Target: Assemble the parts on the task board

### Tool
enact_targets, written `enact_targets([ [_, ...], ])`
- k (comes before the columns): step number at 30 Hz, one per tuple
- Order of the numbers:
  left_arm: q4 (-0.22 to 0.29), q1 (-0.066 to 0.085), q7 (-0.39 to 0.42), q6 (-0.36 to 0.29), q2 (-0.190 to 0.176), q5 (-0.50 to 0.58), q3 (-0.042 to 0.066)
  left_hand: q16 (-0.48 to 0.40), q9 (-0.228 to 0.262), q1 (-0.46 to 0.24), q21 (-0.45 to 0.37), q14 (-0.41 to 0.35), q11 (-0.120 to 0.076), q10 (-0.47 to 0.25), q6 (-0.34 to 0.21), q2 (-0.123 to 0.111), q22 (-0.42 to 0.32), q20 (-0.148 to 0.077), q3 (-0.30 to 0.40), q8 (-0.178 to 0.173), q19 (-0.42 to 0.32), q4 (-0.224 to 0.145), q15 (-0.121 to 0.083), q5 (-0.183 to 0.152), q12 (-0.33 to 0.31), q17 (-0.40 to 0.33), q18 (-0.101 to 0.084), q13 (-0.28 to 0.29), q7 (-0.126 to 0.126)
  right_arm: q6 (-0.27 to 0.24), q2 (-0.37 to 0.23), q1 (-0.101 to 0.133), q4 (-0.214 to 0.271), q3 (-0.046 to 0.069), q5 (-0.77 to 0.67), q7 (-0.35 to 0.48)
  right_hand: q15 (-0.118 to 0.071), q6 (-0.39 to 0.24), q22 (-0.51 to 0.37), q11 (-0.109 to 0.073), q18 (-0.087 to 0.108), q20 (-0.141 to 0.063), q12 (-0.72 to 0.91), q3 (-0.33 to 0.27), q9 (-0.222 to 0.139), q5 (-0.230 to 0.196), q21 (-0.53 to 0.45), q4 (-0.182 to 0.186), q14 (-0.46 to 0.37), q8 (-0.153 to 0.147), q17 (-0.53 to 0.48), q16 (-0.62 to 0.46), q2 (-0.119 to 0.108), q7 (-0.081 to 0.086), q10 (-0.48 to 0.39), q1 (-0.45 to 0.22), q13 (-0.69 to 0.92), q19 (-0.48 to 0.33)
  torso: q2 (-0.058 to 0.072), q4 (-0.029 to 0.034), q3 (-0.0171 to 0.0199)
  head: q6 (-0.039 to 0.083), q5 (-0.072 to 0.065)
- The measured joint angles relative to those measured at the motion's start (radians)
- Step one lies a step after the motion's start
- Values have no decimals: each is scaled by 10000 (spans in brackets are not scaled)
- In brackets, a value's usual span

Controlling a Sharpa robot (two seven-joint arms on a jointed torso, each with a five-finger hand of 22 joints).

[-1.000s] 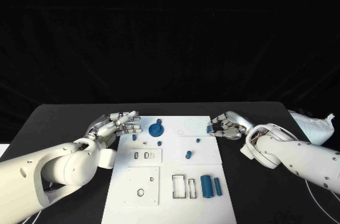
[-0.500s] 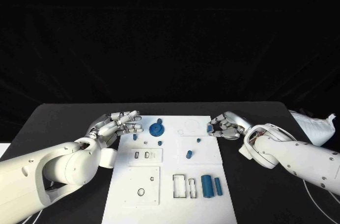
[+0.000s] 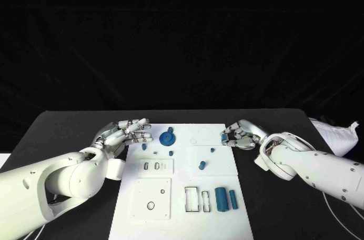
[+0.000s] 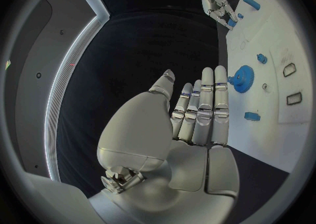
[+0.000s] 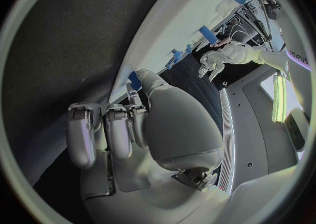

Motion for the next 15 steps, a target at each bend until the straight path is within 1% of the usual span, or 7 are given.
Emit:
enact_targets([
  [3,1,0,-2,0,-3,-1,0,0,0,0,0,0,0,0,0,0,0,0,0,0,0,0,0,0,0,0,1,0,0,3,9,0,0,0,-9,-15,-44,123,0,0,1,0,34,93,27,-83,0,-15,36,6,0,0,0,-48,0,0,-1,0,0,2,0,0,-2],
  [5,1,0,-3,0,-4,-1,0,0,0,0,0,0,0,0,0,0,0,0,0,0,0,0,0,0,0,0,1,0,0,3,11,-1,0,0,-13,-24,-97,301,0,-104,1,-11,59,262,46,-363,0,-63,-12,86,0,0,150,-112,5,15,-2,-1,1,2,0,0,-2],
  [6,2,0,-3,0,-5,-1,0,0,0,0,0,0,0,0,0,0,0,0,0,0,0,0,0,0,0,-1,1,0,0,2,11,-1,0,0,-14,-27,-130,397,-1,-107,3,-64,59,316,56,-444,10,-83,21,126,0,5,228,-136,3,16,-2,-11,1,2,0,0,-2],
  [7,2,0,-3,0,-6,-1,0,0,0,0,0,0,0,0,0,0,0,0,0,0,0,0,0,0,0,-1,0,0,0,-3,12,0,1,0,-15,-30,-147,483,-1,-109,5,-81,90,381,57,-511,39,-96,37,158,0,34,241,-159,3,28,-2,5,1,3,0,-5,-2],
  [11,2,0,-5,0,-10,-2,0,0,0,0,0,0,0,0,0,0,0,0,0,0,0,0,0,0,0,-1,2,0,0,-53,16,10,8,12,-16,-33,-234,795,-1,-252,13,-152,116,567,115,-630,39,-205,20,304,8,42,316,-295,0,17,-3,4,3,2,0,-11,-3],
  [13,2,0,-5,0,-11,-2,0,0,0,0,0,0,0,0,0,0,0,0,0,0,0,0,0,0,0,-1,1,0,0,-92,17,10,16,12,-17,-33,-315,826,-1,-359,14,-230,116,727,123,-816,39,-267,26,355,8,42,406,-284,-1,79,-3,-9,4,1,4,-14,-2],
  [15,2,0,-6,0,-11,-3,0,0,0,0,0,0,0,0,0,0,0,0,0,0,0,0,0,0,0,-1,1,0,0,-167,18,0,34,3,-18,-27,-354,828,-1,-375,16,-264,116,860,123,-938,39,-330,8,354,8,42,478,-284,-16,133,-4,8,4,-2,6,-15,6],
])
